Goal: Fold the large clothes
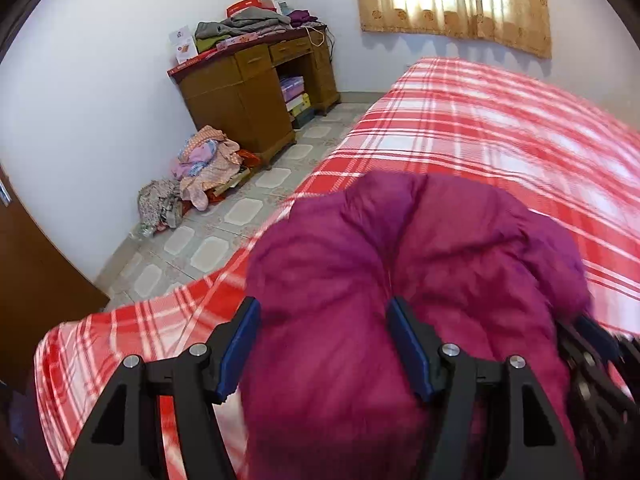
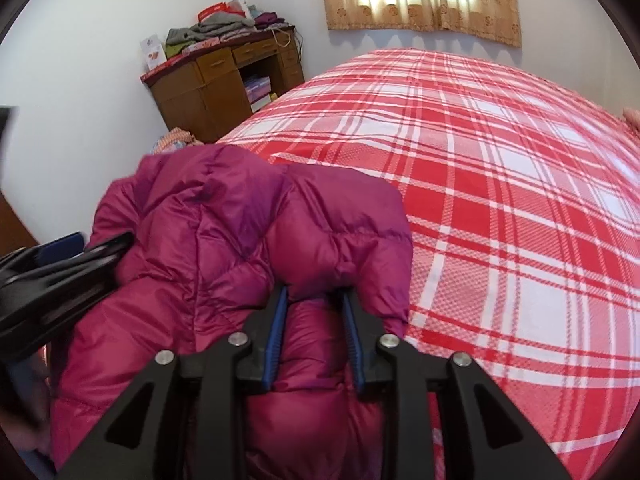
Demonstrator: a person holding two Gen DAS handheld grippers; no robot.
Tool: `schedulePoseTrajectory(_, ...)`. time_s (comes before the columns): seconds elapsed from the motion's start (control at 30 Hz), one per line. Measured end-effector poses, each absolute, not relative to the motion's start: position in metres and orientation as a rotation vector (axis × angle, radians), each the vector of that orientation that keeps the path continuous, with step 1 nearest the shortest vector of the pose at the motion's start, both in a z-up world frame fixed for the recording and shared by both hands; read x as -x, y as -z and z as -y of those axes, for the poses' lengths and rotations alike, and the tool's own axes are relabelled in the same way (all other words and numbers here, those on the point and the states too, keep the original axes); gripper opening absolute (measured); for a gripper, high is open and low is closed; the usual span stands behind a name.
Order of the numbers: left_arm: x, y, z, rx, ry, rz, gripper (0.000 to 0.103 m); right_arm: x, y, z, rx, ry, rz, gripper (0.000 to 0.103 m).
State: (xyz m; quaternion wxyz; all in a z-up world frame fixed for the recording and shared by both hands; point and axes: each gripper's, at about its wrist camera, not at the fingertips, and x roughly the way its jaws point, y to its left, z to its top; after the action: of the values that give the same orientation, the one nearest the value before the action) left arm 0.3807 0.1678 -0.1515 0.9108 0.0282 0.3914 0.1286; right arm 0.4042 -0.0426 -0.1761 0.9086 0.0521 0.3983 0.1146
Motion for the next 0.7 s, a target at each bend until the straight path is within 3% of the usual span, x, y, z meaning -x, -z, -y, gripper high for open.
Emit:
schedulePoseTrajectory(0.53,-0.258,0.137,-0.146,-0.013,-0.265,-0.782,0.068,-0.272,0.134,0.087,-0.217,-0.232,-0.744,0.038)
schedulePoseTrajectory(0.7,-0.231,0.136,-0.14,-0.011,-0.287,-0.785,0.068,-0.247,0.128,0.097,-0.2,-0.196,-0.745,0.062)
